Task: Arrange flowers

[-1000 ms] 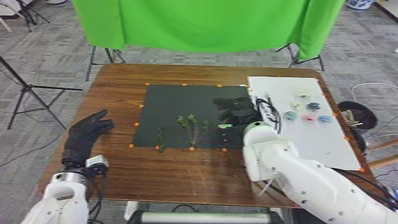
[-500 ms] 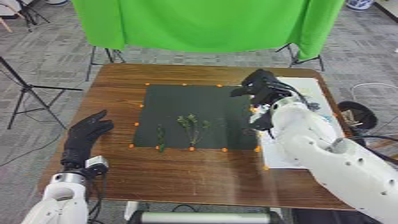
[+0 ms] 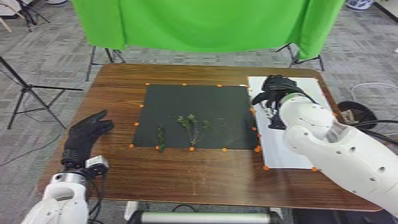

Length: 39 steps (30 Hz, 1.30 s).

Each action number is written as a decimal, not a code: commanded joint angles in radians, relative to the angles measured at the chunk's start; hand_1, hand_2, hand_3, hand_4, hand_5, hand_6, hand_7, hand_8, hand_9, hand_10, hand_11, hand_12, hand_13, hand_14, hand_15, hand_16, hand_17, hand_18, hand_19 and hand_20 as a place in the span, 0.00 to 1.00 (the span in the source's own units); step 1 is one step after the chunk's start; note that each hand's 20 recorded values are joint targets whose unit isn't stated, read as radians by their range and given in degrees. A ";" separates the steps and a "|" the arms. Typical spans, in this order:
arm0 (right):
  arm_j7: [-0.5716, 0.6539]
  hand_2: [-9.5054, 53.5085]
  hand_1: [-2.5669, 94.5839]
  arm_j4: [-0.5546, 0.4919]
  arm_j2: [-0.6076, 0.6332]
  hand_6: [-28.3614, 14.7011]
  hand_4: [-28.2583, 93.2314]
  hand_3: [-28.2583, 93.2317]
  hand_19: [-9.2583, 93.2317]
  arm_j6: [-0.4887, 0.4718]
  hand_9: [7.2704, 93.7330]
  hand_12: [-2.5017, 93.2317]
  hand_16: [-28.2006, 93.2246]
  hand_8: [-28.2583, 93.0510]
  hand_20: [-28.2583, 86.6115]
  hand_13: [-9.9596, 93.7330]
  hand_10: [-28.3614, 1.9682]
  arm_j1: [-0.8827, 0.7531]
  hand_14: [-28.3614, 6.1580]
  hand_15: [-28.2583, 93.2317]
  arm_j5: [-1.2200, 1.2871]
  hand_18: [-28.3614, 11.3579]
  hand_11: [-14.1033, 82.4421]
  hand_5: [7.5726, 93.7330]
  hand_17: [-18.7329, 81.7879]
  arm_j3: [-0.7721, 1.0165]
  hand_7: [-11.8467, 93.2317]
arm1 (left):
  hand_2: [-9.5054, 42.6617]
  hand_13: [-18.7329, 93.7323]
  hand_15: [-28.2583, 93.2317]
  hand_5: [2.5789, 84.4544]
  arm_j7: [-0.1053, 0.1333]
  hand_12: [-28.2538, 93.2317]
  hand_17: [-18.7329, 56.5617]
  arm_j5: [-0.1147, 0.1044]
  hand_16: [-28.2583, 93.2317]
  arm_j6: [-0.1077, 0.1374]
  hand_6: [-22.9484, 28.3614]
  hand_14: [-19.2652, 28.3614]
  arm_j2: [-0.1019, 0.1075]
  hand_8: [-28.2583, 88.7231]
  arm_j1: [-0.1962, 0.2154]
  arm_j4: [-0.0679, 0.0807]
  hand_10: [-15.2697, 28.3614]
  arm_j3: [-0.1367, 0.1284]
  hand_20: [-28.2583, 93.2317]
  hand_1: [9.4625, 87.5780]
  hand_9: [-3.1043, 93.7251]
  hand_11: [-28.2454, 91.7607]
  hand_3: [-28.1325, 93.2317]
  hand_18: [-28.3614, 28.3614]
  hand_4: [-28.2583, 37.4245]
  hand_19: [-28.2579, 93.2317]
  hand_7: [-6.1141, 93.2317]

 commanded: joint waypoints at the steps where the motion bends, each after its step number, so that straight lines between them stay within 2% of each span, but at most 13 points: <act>1: 0.035 0.00 0.36 0.046 0.010 0.64 0.12 0.76 0.95 -0.013 0.57 0.21 0.45 0.18 0.49 0.89 0.28 -0.029 0.61 0.66 0.006 0.44 0.24 0.52 0.78 -0.003 0.21 | 0.15 0.55 0.43 0.57 -0.015 0.33 0.39 0.004 0.21 -0.017 0.49 0.75 0.002 0.18 0.000 0.003 0.67 0.008 0.39 0.22 0.57 0.41 0.84 0.70 0.05 0.27 0.20; 10: 0.050 0.00 0.38 0.087 -0.004 0.67 0.12 0.77 0.95 -0.005 0.62 0.20 0.45 0.18 0.50 0.91 0.29 -0.047 0.64 0.66 0.006 0.44 0.24 0.56 0.79 -0.027 0.22 | 0.15 0.55 0.43 0.57 -0.017 0.33 0.39 0.005 0.21 -0.023 0.49 0.75 0.003 0.18 -0.006 0.005 0.67 0.015 0.38 0.22 0.57 0.41 0.84 0.70 0.05 0.27 0.20; 14: 0.040 0.00 0.42 0.107 -0.006 0.68 0.11 0.77 0.95 0.067 0.67 0.20 0.45 0.17 0.50 0.92 0.33 -0.033 0.66 0.65 -0.016 0.45 0.26 0.60 0.80 -0.071 0.24 | 0.15 0.55 0.43 0.57 -0.012 0.33 0.39 0.004 0.21 -0.020 0.48 0.75 0.004 0.18 -0.010 0.006 0.67 0.018 0.39 0.22 0.57 0.41 0.84 0.70 0.05 0.27 0.20; 16: 0.029 0.00 0.47 0.116 -0.004 0.69 0.10 0.78 0.96 0.124 0.72 0.20 0.45 0.16 0.51 0.93 0.38 -0.033 0.68 0.65 -0.038 0.45 0.29 0.65 0.80 -0.092 0.26 | 0.15 0.55 0.43 0.57 -0.010 0.33 0.39 0.003 0.21 -0.021 0.48 0.75 0.002 0.18 -0.012 0.007 0.67 0.021 0.38 0.22 0.57 0.41 0.84 0.70 0.05 0.27 0.20; 17: 0.022 0.00 0.50 0.120 -0.006 0.69 0.09 0.78 0.97 0.136 0.76 0.20 0.46 0.19 0.52 0.94 0.41 -0.032 0.69 0.66 -0.041 0.45 0.30 0.67 0.81 -0.097 0.26 | 0.15 0.55 0.43 0.57 -0.009 0.33 0.39 0.002 0.21 -0.018 0.48 0.75 0.001 0.18 -0.011 0.006 0.67 0.022 0.38 0.22 0.57 0.41 0.84 0.70 0.05 0.27 0.20; 21: 0.001 0.00 0.62 0.125 0.001 0.68 0.09 0.71 0.98 0.238 0.93 0.31 0.48 0.28 0.54 0.98 0.53 -0.043 0.73 0.65 -0.053 0.45 0.28 0.77 0.84 -0.126 0.27 | 0.15 0.55 0.43 0.57 -0.014 0.33 0.39 0.004 0.21 -0.020 0.49 0.75 -0.001 0.18 -0.016 0.009 0.67 0.026 0.38 0.22 0.57 0.41 0.84 0.70 0.05 0.27 0.20; 23: -0.012 0.00 0.64 0.128 0.002 0.67 0.09 0.71 0.98 0.278 0.98 0.33 0.48 0.29 0.54 1.00 0.56 -0.044 0.75 0.65 -0.048 0.46 0.29 0.82 0.85 -0.136 0.27 | 0.15 0.55 0.43 0.57 -0.014 0.33 0.39 0.005 0.21 -0.024 0.49 0.75 -0.003 0.18 -0.015 0.011 0.67 0.024 0.39 0.22 0.57 0.41 0.84 0.70 0.05 0.27 0.20; 26: -0.015 0.00 0.66 0.120 0.003 0.65 0.09 0.71 0.98 0.308 1.00 0.33 0.47 0.29 0.55 1.00 0.60 -0.047 0.76 0.67 -0.029 0.47 0.33 0.86 0.87 -0.130 0.28 | 0.15 0.55 0.43 0.57 -0.013 0.33 0.39 0.004 0.21 -0.020 0.49 0.75 -0.003 0.18 -0.013 0.008 0.67 0.023 0.38 0.22 0.57 0.41 0.84 0.70 0.05 0.27 0.20; 28: -0.013 0.00 0.66 0.105 0.002 0.64 0.09 0.72 0.98 0.317 1.00 0.32 0.46 0.29 0.55 1.00 0.61 -0.060 0.77 0.68 -0.048 0.48 0.35 0.87 0.88 -0.101 0.28 | 0.15 0.55 0.43 0.57 -0.013 0.33 0.39 0.005 0.21 -0.023 0.49 0.75 -0.003 0.18 -0.018 0.011 0.67 0.024 0.38 0.22 0.57 0.41 0.84 0.70 0.05 0.27 0.20; 33: -0.002 0.00 0.65 0.009 -0.011 0.63 0.10 0.73 0.97 0.351 1.00 0.32 0.45 0.29 0.55 1.00 0.61 -0.106 0.78 0.69 -0.113 0.50 0.37 0.88 0.89 -0.010 0.28 | 0.15 0.54 0.43 0.57 -0.020 0.33 0.39 0.005 0.21 -0.021 0.49 0.75 0.001 0.18 -0.006 0.005 0.67 0.018 0.38 0.22 0.57 0.41 0.84 0.70 0.05 0.27 0.20; 39: -0.025 0.00 0.65 -0.104 -0.046 0.62 0.12 0.73 0.96 0.326 1.00 0.31 0.44 0.29 0.54 1.00 0.61 -0.131 0.80 0.69 -0.160 0.54 0.39 0.89 0.91 -0.010 0.27 | 0.15 0.55 0.43 0.57 -0.020 0.33 0.39 0.006 0.21 -0.022 0.48 0.75 0.001 0.18 0.003 0.000 0.67 0.017 0.38 0.22 0.57 0.41 0.84 0.70 0.05 0.27 0.20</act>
